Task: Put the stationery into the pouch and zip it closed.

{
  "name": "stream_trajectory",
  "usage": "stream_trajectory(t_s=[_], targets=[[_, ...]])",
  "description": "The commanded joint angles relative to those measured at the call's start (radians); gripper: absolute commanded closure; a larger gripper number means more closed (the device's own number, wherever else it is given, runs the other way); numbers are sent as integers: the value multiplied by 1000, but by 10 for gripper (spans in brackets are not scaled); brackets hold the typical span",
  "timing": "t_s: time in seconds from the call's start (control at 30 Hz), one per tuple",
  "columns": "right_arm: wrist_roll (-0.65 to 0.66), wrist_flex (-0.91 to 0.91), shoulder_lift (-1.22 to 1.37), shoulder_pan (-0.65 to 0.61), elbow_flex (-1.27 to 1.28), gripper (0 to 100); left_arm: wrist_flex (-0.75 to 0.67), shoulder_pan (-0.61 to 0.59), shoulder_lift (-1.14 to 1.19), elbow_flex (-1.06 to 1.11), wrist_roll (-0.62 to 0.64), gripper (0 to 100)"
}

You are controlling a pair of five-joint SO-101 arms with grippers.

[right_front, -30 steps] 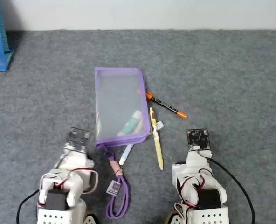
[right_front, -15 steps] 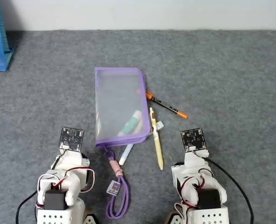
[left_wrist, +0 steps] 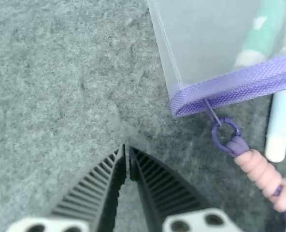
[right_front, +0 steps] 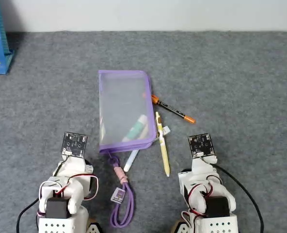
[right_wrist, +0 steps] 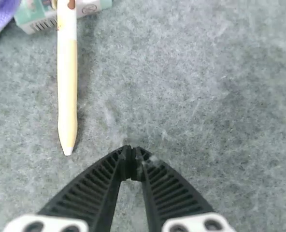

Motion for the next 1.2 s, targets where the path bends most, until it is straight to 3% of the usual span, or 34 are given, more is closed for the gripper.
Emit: stream_trajectory(t_s=[0.0,1.03,1.17], targets=[[11,7,-7,12,18,988,6,-5,-15,-21,-11,987],[9,7,-7,13,18,986,6,-11,-15,-56,-15,987],[17,7,-7,18,14,984,2,-91,-15,-117,-11,987]])
